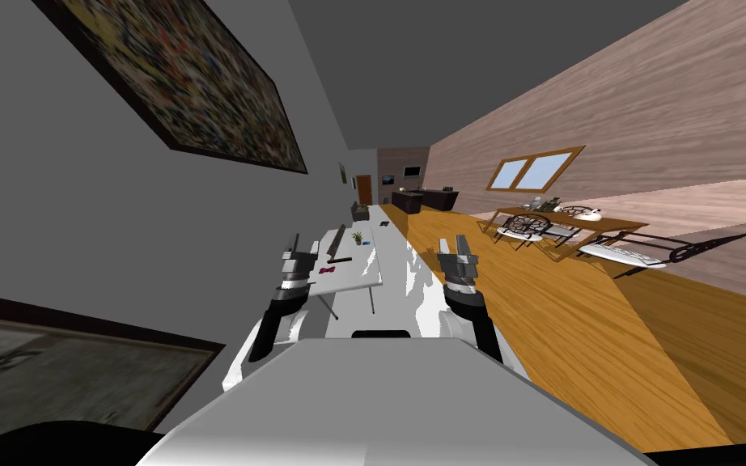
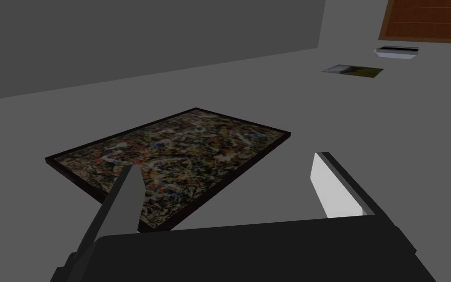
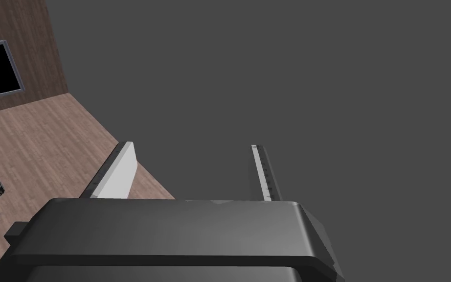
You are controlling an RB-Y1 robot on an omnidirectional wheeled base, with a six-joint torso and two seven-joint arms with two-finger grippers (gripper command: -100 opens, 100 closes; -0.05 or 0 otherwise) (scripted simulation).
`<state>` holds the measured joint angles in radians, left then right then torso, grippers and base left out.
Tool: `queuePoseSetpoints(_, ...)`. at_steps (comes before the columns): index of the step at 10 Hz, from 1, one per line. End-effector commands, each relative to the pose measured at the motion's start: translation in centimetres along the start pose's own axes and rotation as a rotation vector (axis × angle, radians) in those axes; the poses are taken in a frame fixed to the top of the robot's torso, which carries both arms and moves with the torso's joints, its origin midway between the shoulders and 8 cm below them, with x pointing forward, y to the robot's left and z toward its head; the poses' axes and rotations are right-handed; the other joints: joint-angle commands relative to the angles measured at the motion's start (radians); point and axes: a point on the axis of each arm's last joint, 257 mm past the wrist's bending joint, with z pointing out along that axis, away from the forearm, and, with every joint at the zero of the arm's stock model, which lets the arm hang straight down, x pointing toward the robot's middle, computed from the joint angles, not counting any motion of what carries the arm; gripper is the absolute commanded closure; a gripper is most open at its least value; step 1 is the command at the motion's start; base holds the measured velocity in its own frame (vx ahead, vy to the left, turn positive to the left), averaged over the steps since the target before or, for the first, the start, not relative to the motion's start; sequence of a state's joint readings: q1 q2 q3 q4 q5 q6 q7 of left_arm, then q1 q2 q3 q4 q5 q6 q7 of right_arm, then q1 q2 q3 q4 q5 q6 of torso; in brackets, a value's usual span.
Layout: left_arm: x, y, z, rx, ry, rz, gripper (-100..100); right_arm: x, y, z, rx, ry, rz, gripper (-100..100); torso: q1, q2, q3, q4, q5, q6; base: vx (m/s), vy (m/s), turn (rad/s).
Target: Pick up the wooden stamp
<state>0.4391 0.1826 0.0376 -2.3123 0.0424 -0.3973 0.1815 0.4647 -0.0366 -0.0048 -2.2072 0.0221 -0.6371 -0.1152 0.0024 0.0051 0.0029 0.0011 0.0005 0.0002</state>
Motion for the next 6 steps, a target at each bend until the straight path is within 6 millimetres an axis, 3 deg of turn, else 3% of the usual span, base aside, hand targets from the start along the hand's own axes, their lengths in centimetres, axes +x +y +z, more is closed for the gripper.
queuePoseSetpoints(1,-0.1,2.6,0.2,-0.063,0.029,0.007,-100,0.0,0.0,0.0,0.0,0.0,0.0,0,0.0,0.0,0.0,0.0,0.0,0.0,-0.101,0.042,-0.076)
queuePoseSetpoints(2,0.0,2.6,0.2,-0.065,0.042,0.014,-100,0.0,0.0,0.0,0.0,0.0,0.0,0,0.001,0.001,0.001,0.0,0.0,0.0,-0.068,0.035,-0.029)
queuePoseSetpoints(4,-1.1,5.7,0.9,-0.144,0.064,0.03,-100,0.0,0.0,0.0,0.0,0.0,0.0,0,0.0,-0.001,0.0,0.0,0.0,0.0,-0.078,0.021,-0.076)
queuePoseSetpoints(5,-1.0,5.9,0.9,-0.151,0.076,0.039,-100,0.0,0.0,0.0,0.0,0.0,0.0,0,0.0,0.0,0.0,0.0,0.0,0.0,-0.069,0.018,-0.062)
queuePoseSetpoints(6,-1.9,7.6,1.3,-0.198,0.086,0.054,-100,0.0,0.0,0.0,0.0,0.0,0.0,0,0.0,-0.001,0.0,0.0,0.0,0.0,-0.075,0.013,-0.076)
